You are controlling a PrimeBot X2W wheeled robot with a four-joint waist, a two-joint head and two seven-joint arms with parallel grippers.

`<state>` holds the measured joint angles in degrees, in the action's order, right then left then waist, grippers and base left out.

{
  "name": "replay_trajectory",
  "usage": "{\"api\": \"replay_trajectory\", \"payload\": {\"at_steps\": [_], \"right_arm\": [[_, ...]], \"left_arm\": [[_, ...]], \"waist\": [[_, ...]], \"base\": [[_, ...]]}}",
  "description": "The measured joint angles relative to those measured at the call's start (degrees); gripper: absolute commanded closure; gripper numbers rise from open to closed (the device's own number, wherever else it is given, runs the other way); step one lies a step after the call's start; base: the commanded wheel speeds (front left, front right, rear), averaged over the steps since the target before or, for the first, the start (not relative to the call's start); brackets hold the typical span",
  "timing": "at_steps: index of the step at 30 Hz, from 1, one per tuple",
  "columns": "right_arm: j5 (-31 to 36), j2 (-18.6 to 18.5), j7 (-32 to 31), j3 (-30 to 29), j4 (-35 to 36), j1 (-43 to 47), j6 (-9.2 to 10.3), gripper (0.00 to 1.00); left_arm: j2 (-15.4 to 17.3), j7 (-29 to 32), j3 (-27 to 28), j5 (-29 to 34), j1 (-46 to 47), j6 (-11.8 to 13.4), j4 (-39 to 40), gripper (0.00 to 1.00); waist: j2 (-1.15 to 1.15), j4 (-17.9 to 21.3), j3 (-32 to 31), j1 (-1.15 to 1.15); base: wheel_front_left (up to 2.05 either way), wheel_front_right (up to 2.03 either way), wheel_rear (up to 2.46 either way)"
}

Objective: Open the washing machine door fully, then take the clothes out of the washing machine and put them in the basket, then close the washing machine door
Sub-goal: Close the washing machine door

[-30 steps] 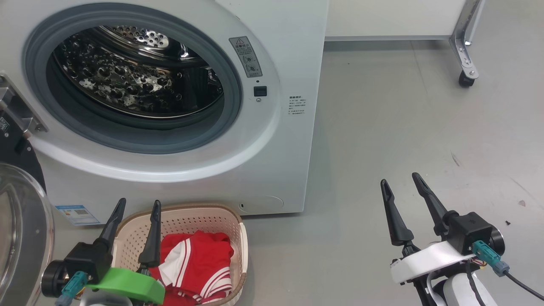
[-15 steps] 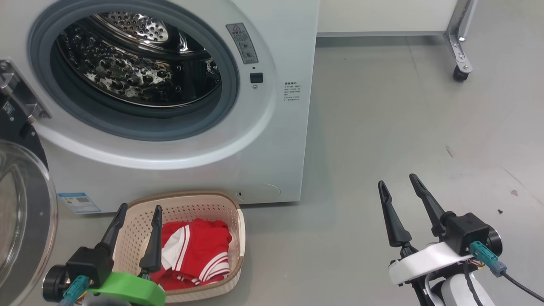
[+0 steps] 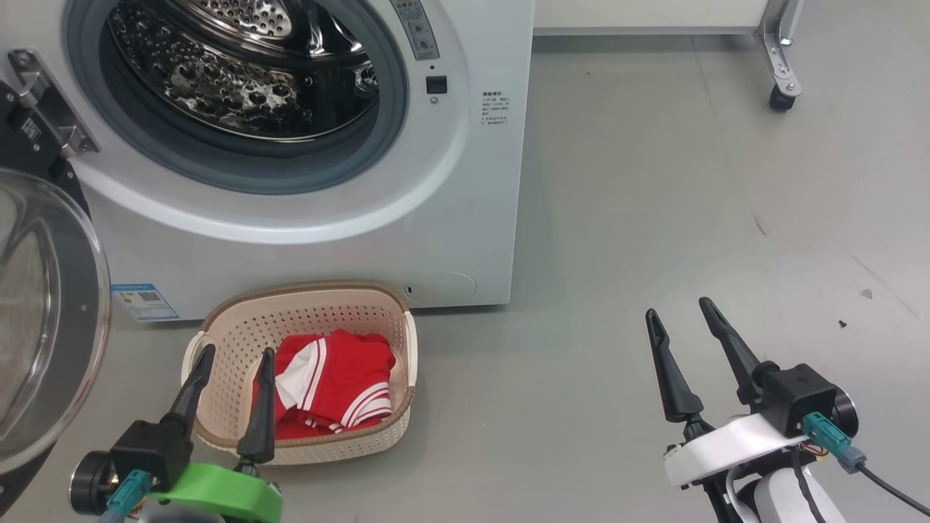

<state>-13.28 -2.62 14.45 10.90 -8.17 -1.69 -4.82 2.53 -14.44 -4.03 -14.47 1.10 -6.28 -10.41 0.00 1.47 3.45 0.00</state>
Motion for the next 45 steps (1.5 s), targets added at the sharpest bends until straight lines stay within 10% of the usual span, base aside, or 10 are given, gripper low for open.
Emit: {"api": "replay_trajectory", "payload": {"at_steps": [45], "right_arm": [[-0.8,0.0,0.0,0.4,-0.2,-0.1,0.42,0.00]], "left_arm": [[0.0,0.0,0.4,0.5,0.0,0.5,0.8,0.00]], "waist": [[0.00,-0.2,0.7,0.00]], "base": [[-0.22,0.22,0.00]]}}
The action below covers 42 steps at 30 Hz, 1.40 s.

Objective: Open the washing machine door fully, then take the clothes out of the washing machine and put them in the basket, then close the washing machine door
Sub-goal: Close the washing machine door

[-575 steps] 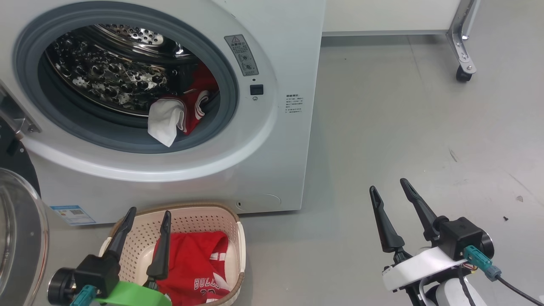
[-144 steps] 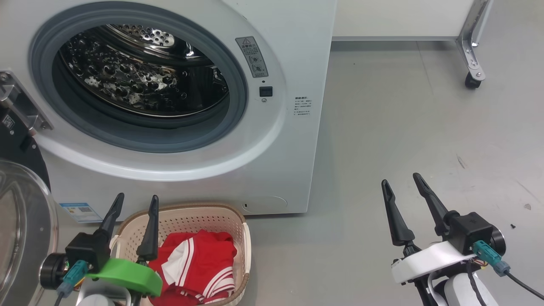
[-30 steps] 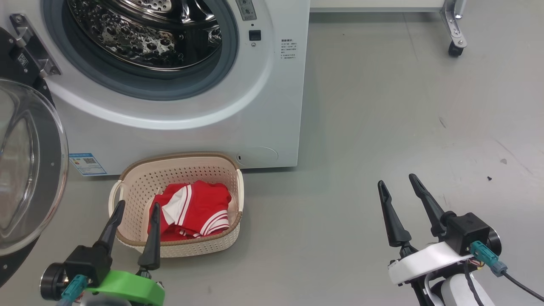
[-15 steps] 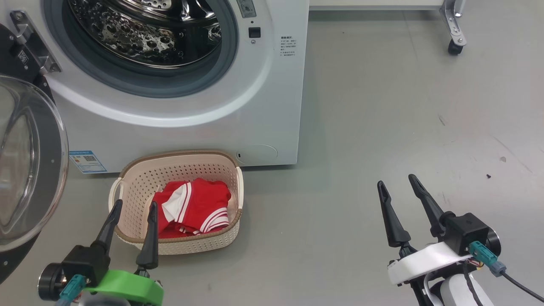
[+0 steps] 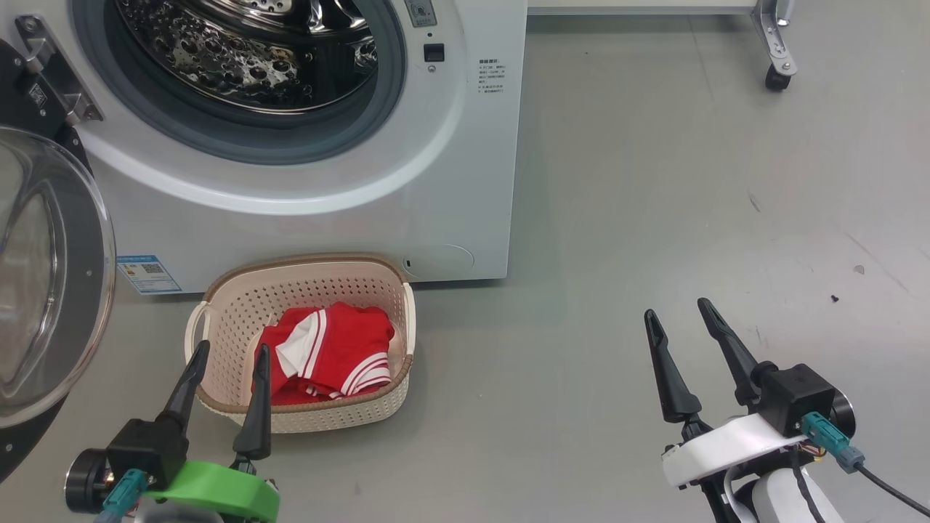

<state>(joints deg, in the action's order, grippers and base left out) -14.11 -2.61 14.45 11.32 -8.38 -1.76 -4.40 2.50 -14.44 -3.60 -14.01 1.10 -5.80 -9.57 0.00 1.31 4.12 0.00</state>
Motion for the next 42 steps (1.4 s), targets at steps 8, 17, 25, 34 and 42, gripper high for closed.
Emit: {"api": "replay_trajectory", "payload": {"at_steps": [8,17,25,34,42], "right_arm": [[0.0,0.0,0.0,0.1,0.0,0.0,0.00,0.00],[0.0,0.0,0.0,0.1,-0.1,0.0,0.01,0.00],[0.0,0.0,0.0,0.3,-0.4,0.0,0.00,0.00],[0.0,0.0,0.0,0.5,-0.7,-0.1,0.00,0.00],[0.0,0.0,0.0,0.7,0.1,0.0,-0.05,0.00]], "left_arm": [[0.0,0.0,0.0,0.1,0.0,0.0,0.0,0.00],[0.0,0.0,-0.1,0.5,0.0,0.0,0.2,0.00],[0.0,0.0,-0.1,0.5,0.0,0.0,0.2,0.00],[0.0,0.0,-0.3,0.5,0.0,0.0,0.1,0.00],[0.0,0.0,-1.6,0.5,0.0,0.0,-0.2,0.00]], "waist": [[0.00,0.0,0.0,0.00],[0.00,0.1,0.0,0.00],[0.00,0.0,-0.3,0.00],[0.00,-0.2,-0.6,0.00],[0.00,-2.0,0.0,0.00]], "base": [[0.00,0.00,0.00],[0.00,0.00,0.00],[0.00,0.00,0.00],[0.00,0.00,0.00],[0.00,0.00,0.00]]}}
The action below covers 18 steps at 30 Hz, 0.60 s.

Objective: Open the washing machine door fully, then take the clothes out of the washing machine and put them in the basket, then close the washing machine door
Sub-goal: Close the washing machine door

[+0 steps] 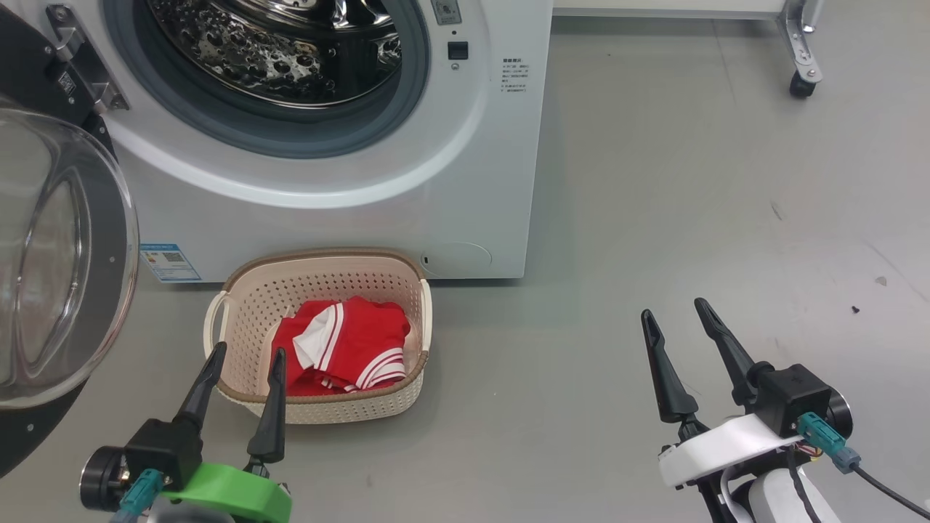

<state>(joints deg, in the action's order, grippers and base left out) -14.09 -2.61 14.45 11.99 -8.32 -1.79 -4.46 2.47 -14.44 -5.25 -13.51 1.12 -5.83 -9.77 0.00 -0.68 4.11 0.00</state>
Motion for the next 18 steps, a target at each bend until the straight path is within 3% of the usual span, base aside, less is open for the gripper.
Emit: {"api": "replay_trajectory", "payload": {"at_steps": [18], "right_arm": [[0.5,0.0,0.0,-0.2,1.1,-0.3,-0.54,0.00]], "left_arm": [[0.0,0.0,-0.5,-1.1,0.2,0.7,0.1,0.00]], "waist": [[0.00,-10.3,2.1,0.00]], "base": [[0.00,0.00,0.00]]}}
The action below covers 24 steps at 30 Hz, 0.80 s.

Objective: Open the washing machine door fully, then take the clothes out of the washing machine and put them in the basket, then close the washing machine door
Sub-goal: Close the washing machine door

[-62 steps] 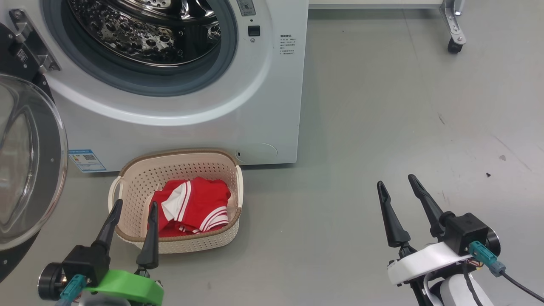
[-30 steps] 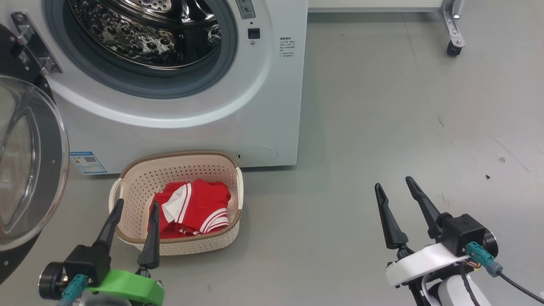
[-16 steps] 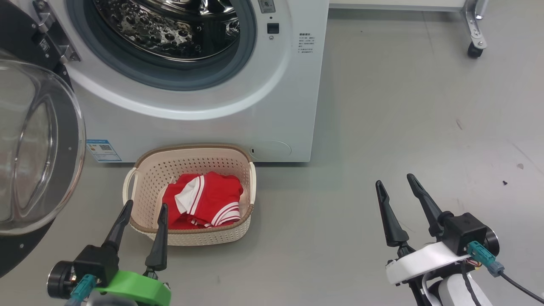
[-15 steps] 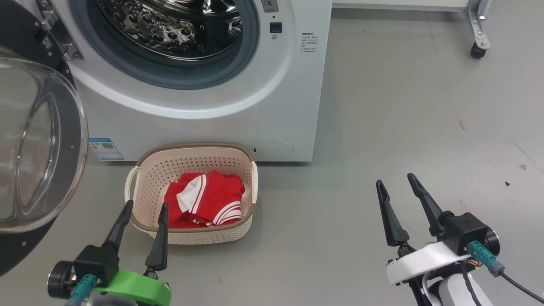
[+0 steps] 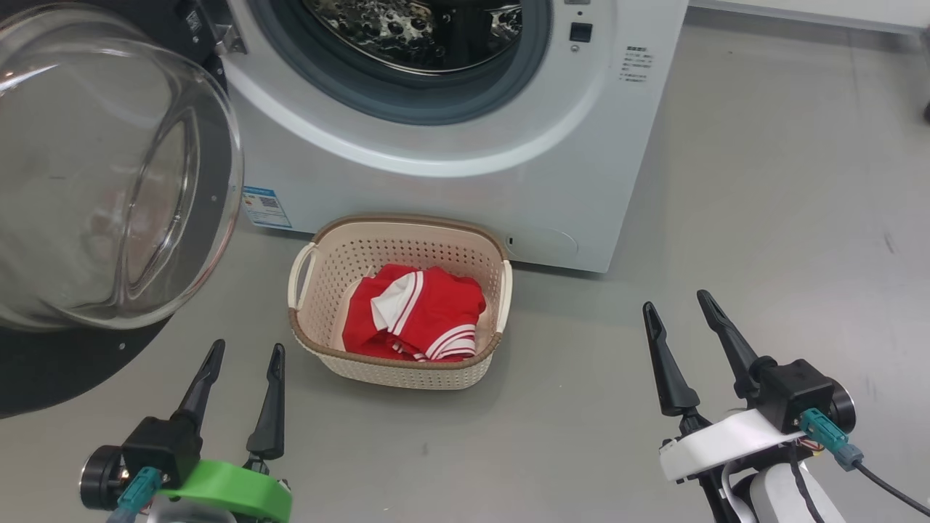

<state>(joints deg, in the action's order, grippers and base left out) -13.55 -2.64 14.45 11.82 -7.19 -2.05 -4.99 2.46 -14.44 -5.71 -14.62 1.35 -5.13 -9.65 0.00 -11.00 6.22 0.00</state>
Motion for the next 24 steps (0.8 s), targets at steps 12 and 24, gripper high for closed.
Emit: {"api": "replay_trajectory", "payload": {"at_steps": [12,24], "right_arm": [[0.0,0.0,0.0,0.5,-0.2,-0.5,-0.49,0.00],[-0.1,0.0,0.0,1.5,-0.4,-0.4,-0.98,0.00]], "left_arm": [[0.0,0.0,-0.1,-0.4,0.2,0.8,0.3,0.00],[0.0,0.0,0.0,-0.2,0.1,0.9,0.3,0.00]], "waist": [[0.00,-9.1,-0.5,0.00],[0.00,-16.2,-2.6,0.00]], "base": [[0.00,0.00,0.00],[0.00,0.00,0.00]]}}
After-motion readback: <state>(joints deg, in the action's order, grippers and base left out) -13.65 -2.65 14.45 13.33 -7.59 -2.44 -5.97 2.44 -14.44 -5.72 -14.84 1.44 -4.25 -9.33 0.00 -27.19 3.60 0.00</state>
